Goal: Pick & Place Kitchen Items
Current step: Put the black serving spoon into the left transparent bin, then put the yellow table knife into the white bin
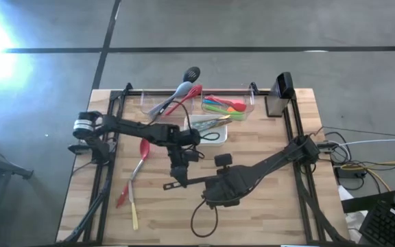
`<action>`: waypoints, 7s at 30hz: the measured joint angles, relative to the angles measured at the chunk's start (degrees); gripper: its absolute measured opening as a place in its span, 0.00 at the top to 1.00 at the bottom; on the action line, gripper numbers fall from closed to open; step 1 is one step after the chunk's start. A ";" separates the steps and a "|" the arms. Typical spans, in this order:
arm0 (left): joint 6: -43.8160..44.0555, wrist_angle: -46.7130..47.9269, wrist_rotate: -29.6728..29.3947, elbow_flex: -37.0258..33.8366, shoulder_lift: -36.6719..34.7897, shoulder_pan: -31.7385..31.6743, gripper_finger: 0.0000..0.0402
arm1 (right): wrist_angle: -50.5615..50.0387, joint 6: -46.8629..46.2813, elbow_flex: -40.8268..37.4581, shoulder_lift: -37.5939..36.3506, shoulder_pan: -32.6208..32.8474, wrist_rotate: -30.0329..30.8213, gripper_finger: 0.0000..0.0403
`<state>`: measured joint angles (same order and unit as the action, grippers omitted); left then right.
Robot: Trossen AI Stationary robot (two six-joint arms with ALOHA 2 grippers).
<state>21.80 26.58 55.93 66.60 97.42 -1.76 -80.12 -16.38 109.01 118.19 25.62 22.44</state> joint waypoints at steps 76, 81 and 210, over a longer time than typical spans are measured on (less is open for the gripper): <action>-31.19 -13.51 -58.13 -18.77 -27.27 -33.88 0.95 | -9.95 -53.80 -19.30 -11.72 13.53 18.09 0.52; -30.22 -27.40 -58.56 -27.30 -27.38 -36.39 0.95 | -9.92 -55.69 -21.05 -11.72 13.49 18.29 0.53; 0.66 24.86 -56.20 -13.26 -13.60 53.14 0.61 | -0.57 -49.33 -20.22 -14.62 6.98 27.95 0.56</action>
<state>22.47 51.44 -0.27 53.34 83.82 51.37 -80.69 -65.71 88.79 103.57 32.60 50.39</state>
